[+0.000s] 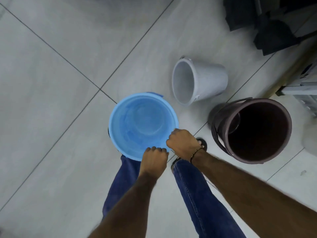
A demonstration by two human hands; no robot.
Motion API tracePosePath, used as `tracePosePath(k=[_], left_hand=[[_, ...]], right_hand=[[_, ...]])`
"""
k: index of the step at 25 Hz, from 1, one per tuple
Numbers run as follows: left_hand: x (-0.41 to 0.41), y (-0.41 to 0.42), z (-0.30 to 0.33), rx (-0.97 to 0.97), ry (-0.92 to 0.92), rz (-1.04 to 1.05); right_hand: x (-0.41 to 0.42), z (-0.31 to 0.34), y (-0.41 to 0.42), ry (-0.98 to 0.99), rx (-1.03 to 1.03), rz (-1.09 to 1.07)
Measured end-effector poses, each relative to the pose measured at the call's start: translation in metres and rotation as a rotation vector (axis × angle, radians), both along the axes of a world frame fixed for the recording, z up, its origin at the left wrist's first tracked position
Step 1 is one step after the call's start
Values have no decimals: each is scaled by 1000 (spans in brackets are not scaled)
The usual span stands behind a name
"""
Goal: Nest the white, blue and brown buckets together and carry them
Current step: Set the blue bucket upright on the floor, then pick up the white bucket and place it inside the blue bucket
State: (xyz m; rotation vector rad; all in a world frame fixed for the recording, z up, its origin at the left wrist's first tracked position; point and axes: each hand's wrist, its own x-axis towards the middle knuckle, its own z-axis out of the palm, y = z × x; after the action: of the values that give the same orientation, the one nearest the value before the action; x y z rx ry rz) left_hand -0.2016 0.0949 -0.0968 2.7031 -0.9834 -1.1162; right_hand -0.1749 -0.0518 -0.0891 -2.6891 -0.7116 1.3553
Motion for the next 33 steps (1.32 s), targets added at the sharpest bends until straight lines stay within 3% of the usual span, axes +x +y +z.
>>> tracePosePath(k=[8, 13, 16, 18, 20, 23, 26, 30, 33], left_hand=[[-12, -16, 7, 115, 39, 419], [21, -97, 40, -267, -21, 668], [56, -167, 8, -416, 153, 980], [82, -202, -34, -423, 255, 1172], [99, -220, -79, -394, 296, 1235], [105, -223, -110, -433, 254, 1085], [116, -212, -97, -448, 105, 891], [150, -196, -74, -431, -148, 444], [160, -191, -81, -291, -205, 123]], right_hand=[[-6, 2, -16, -227, 40, 233], [52, 24, -91, -339, -99, 71], [102, -5, -136, -365, -199, 56], [132, -34, -155, -398, -240, 192], [155, -62, -167, -404, -303, 382], [173, -69, -180, -430, -312, 453], [181, -45, -193, -478, -301, 356], [157, -29, -216, -448, -273, 59], [123, -48, -217, -381, -227, -148]])
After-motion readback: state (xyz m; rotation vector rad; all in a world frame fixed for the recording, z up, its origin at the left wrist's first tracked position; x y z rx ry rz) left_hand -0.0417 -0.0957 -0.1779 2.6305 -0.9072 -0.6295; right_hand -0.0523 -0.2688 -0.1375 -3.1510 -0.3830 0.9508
